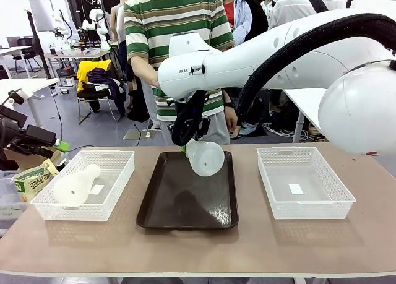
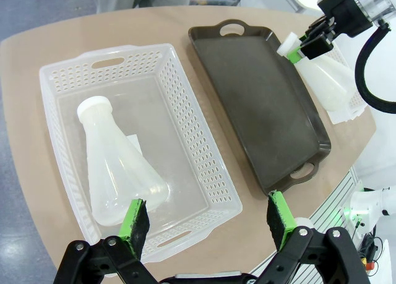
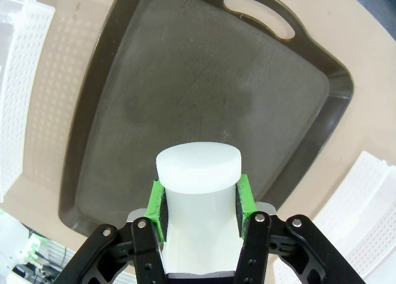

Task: Prepare the laboratory tools.
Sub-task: Place the picked Big flask upright in the Handle tray as instructed by the person.

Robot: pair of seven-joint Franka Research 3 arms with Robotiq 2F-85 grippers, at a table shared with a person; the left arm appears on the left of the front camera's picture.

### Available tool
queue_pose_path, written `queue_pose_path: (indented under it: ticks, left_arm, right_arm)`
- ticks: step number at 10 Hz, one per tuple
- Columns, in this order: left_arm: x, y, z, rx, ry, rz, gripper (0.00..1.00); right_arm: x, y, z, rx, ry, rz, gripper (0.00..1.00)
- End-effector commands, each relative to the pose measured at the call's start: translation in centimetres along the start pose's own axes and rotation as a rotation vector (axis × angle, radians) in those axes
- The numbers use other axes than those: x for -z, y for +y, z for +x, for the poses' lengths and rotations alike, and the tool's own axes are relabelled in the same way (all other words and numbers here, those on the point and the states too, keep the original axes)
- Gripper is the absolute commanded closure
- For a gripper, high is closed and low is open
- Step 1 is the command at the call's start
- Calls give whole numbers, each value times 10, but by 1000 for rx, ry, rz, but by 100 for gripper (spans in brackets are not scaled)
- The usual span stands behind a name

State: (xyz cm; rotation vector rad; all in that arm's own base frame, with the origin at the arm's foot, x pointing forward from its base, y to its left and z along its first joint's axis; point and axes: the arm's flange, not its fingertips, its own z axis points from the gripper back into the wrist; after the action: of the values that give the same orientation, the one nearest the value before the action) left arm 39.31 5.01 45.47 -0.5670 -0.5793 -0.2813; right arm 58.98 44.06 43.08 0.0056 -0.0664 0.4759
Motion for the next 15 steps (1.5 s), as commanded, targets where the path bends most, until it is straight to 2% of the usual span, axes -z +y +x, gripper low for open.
queue_pose_path:
  ticks: [1, 4, 6, 8, 9, 10, 11, 13, 14, 15]
  left_arm:
    - [1, 4, -1, 14, -14, -24, 0]
    - [1, 4, -1, 14, -14, -24, 0]
    - [1, 4, -1, 14, -14, -24, 0]
    - [1, 4, -1, 14, -14, -24, 0]
    - [1, 4, -1, 14, -14, -24, 0]
    - [1, 4, -1, 14, -14, -24, 0]
    - [1, 4, -1, 14, -14, -24, 0]
    - [1, 4, -1, 14, -14, -24, 0]
    - [1, 4, -1, 14, -14, -24, 0]
    - [1, 4, -1, 14, -14, -24, 0]
  right_arm:
    - [0, 1, 0, 0, -4, 1, 100]
    - [0, 0, 0, 0, 0, 0, 100]
    - [-45, -6, -15, -118, -121, 69, 100]
    - [-75, -28, -33, -236, -288, 194, 100]
    - [-71, -49, -35, -290, -377, 274, 100]
    - [-56, -62, -36, -356, -511, 442, 100]
    - [-41, -70, -38, -394, -594, 586, 100]
    - [-21, -81, -41, -437, -842, 723, 100]
    - [-13, -83, -41, -505, -953, 737, 100]
    - [-5, -82, -41, -579, -1024, 723, 100]
